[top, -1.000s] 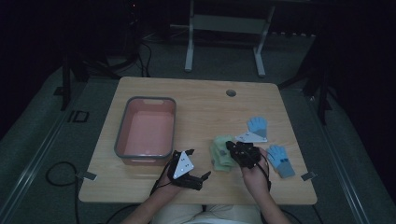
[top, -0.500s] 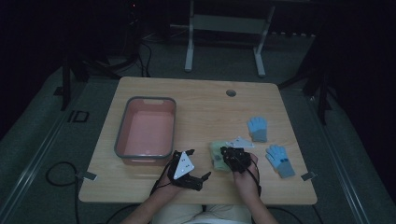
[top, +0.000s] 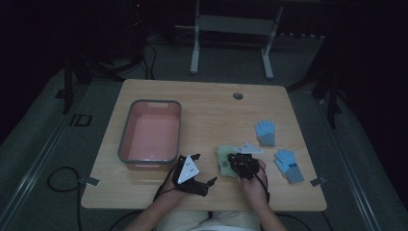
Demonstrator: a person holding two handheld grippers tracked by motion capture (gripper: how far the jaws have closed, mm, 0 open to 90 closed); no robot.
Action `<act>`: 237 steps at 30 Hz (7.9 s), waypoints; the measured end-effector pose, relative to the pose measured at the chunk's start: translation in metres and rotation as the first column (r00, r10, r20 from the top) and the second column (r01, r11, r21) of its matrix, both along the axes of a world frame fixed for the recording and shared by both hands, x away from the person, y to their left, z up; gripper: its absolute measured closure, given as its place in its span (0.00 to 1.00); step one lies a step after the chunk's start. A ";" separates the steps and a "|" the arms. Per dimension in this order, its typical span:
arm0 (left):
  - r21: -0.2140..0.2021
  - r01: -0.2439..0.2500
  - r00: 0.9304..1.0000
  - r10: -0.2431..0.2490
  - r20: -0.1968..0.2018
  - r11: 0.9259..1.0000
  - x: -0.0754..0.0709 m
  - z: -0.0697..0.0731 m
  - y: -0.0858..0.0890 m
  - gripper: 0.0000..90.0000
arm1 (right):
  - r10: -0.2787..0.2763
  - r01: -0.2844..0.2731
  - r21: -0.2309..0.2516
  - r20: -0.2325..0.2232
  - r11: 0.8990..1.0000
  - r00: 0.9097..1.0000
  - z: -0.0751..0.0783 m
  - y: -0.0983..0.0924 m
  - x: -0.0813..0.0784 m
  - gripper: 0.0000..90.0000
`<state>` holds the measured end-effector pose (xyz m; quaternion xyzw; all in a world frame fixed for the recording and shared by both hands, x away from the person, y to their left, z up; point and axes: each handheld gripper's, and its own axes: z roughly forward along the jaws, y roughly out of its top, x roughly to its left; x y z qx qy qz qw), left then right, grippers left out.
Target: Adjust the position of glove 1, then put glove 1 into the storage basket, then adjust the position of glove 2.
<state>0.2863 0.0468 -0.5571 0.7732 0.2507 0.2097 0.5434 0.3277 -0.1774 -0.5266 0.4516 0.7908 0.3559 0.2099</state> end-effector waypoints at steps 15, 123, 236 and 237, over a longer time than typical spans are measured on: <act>0.061 0.179 0.975 -0.169 -0.142 0.982 -0.003 0.017 -0.023 0.04 | 0.144 -0.163 0.214 0.105 0.963 0.984 0.043 -0.040 0.000 0.25; 0.613 0.130 0.978 -0.202 0.049 0.779 0.045 0.139 0.076 0.83 | 0.518 -0.510 0.191 0.010 0.839 0.855 0.116 0.127 0.096 0.81; 0.315 0.197 0.966 -0.129 -0.223 0.929 0.018 0.038 -0.020 0.02 | 0.197 -0.214 0.119 0.142 0.969 0.970 0.052 -0.109 0.070 0.56; 0.315 0.197 0.966 -0.129 -0.223 0.929 0.018 0.038 -0.020 0.02 | 0.175 -0.193 0.120 0.141 0.974 0.974 0.052 -0.114 0.073 0.57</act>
